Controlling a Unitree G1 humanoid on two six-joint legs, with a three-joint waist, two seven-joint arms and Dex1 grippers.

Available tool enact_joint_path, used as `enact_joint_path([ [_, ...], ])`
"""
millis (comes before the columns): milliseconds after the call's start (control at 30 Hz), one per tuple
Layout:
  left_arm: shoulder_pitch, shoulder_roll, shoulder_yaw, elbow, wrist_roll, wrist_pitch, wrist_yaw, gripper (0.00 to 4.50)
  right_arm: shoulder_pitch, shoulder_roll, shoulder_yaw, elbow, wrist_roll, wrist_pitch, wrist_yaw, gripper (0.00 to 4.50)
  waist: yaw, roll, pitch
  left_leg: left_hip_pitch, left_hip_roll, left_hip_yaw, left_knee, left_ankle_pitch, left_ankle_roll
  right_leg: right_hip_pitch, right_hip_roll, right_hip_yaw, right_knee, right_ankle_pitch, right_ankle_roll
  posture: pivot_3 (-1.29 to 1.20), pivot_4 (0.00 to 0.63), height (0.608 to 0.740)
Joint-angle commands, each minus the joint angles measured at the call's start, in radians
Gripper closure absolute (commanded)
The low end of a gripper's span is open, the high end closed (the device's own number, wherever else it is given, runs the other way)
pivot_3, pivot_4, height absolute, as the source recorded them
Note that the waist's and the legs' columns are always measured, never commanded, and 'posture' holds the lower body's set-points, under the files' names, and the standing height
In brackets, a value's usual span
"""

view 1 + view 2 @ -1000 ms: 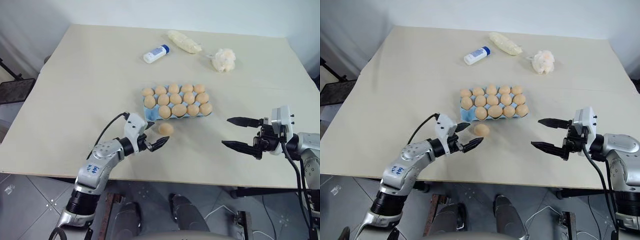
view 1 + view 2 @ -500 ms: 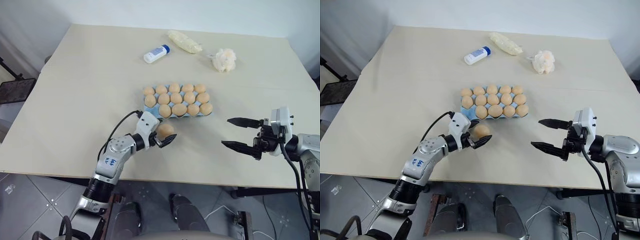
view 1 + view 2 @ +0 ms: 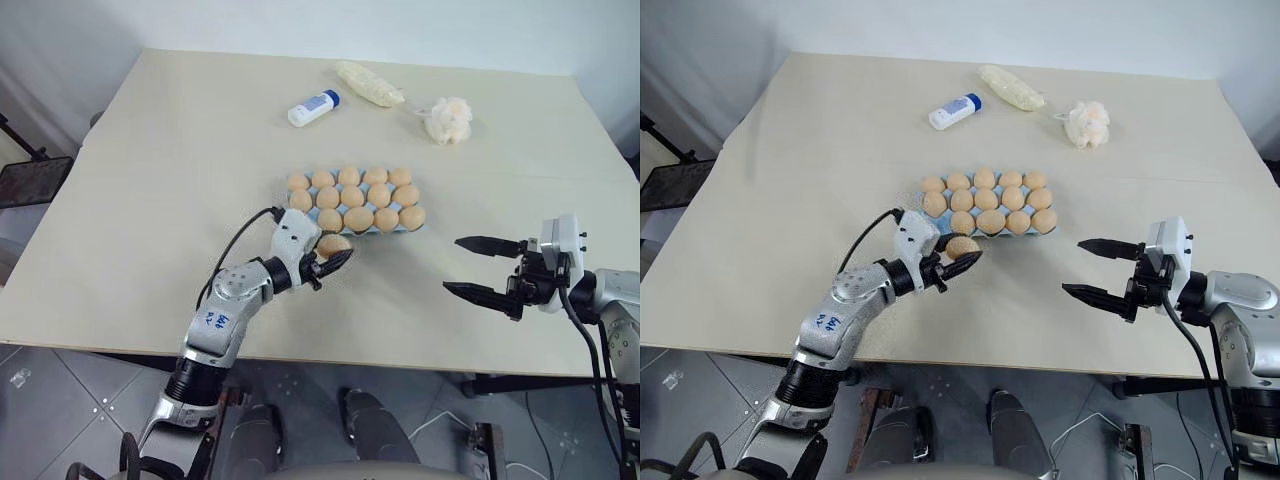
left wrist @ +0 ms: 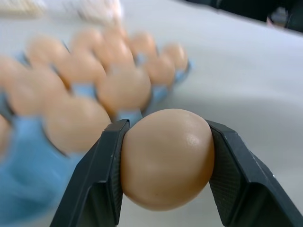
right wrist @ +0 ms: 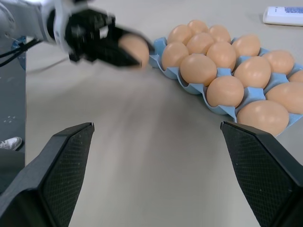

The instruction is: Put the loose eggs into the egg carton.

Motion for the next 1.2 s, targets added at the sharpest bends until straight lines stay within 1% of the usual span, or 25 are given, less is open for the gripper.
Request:
enact_joint_path([
  [33,-0.026,-0.015,0.063,-0.054,-0.014,0.001,0.059,2.49,-0.003,-0.014,-0.033,-0.013,0.007,-0.015,0.002,0.00,0.000,0.000,0.000,0.000,0.000,0.000,0.000,0.000,0.000,0.000,0.000,0.000,0.000,0.000,0.000,0.00,0.150,0.740],
  [267,-0.080,-0.008,0.105,0.081,0.055,-0.083,0.148,2.49,-0.023,-0.003,-0.021,0.003,0.003,-0.022,0.005,0.00,-0.001,0.000,0.000,0.000,-0.001,0.000,0.003,0.000,0.000,0.000,0.001,0.000,0.001,0.001,0.001,0.00,0.150,0.740],
  [367,-0.091,-0.002,0.096,0.152,0.074,-0.111,0.145,2.49,-0.027,-0.003,-0.019,0.009,0.000,-0.026,0.008,0.00,-0.001,0.000,0.000,0.000,-0.001,0.000,0.003,0.000,0.000,0.000,0.001,0.000,0.001,0.001,0.001,0.00,0.150,0.740],
  [433,-0.099,-0.003,0.095,0.174,0.075,-0.111,0.143,1.78,-0.028,-0.004,-0.020,0.009,0.000,-0.027,0.007,0.00,-0.001,0.000,0.000,-0.001,-0.001,0.000,0.003,0.000,0.000,0.000,0.001,0.000,0.001,0.001,0.001,0.00,0.150,0.740],
  [500,-0.103,-0.003,0.094,0.181,0.077,-0.109,0.141,1.21,-0.025,-0.005,-0.022,0.008,0.002,-0.028,0.007,0.00,0.000,0.000,0.000,-0.001,0.000,0.000,0.003,0.000,0.000,0.000,0.001,0.000,0.001,0.001,0.001,0.00,0.150,0.740],
  [600,-0.104,-0.003,0.096,0.180,0.074,-0.103,0.139,0.23,-0.020,-0.008,-0.026,0.005,0.004,-0.029,0.006,0.00,0.000,0.000,0.000,-0.001,0.000,0.000,0.003,0.000,0.000,0.000,0.001,0.000,0.001,0.001,0.001,0.00,0.150,0.740],
  [633,-0.102,-0.002,0.094,0.175,0.073,-0.101,0.134,0.04,-0.018,-0.008,-0.026,0.004,0.004,-0.029,0.005,0.00,0.000,0.000,0.000,-0.001,0.000,0.000,0.003,0.000,0.000,0.000,0.001,0.000,0.001,0.001,0.001,0.00,0.150,0.740],
  [800,-0.086,0.008,0.094,0.132,0.055,-0.081,0.105,0.04,-0.017,-0.008,-0.027,0.003,0.005,-0.028,0.005,0.00,-0.001,0.000,0.000,-0.001,0.000,0.000,0.003,0.000,0.000,0.000,0.001,0.000,0.001,0.001,0.001,0.00,0.150,0.740],
  [867,-0.062,0.024,0.103,0.074,0.014,-0.039,0.064,0.04,-0.020,-0.006,-0.026,0.002,0.006,-0.027,0.004,0.00,-0.002,0.000,0.000,-0.001,0.000,0.000,0.003,0.000,0.000,0.000,0.001,0.000,0.001,0.001,0.001,0.00,0.150,0.740],
  [933,-0.016,0.066,0.119,-0.015,-0.046,0.031,0.007,0.04,-0.028,-0.004,-0.023,0.000,0.008,-0.027,0.003,0.00,-0.006,0.000,0.000,-0.001,0.000,0.000,0.003,0.000,0.000,0.000,0.001,0.000,0.001,0.001,0.001,0.00,0.150,0.740],
  [1033,0.051,0.147,0.182,-0.101,-0.180,0.131,-0.098,0.04,-0.049,-0.001,-0.015,0.002,0.009,-0.027,0.002,0.00,-0.007,0.000,0.000,0.000,0.002,0.000,0.002,0.000,0.000,0.000,0.001,0.000,0.002,0.000,0.001,0.00,0.150,0.740],
  [1133,0.105,0.248,0.222,-0.121,-0.257,0.161,-0.213,0.04,-0.081,0.005,0.001,0.017,0.002,-0.032,0.008,0.00,-0.007,0.000,0.000,0.001,0.003,0.000,0.002,0.000,-0.001,0.000,0.003,0.000,0.003,0.000,0.000,0.00,0.150,0.740],
  [1200,0.125,0.315,0.234,-0.101,-0.282,0.152,-0.295,0.04,-0.109,0.011,0.017,0.034,-0.005,-0.039,0.017,0.00,-0.007,0.000,0.000,0.001,0.003,0.000,0.002,0.001,-0.001,0.000,0.003,0.000,0.003,-0.001,-0.001,0.00,0.150,0.740],
])
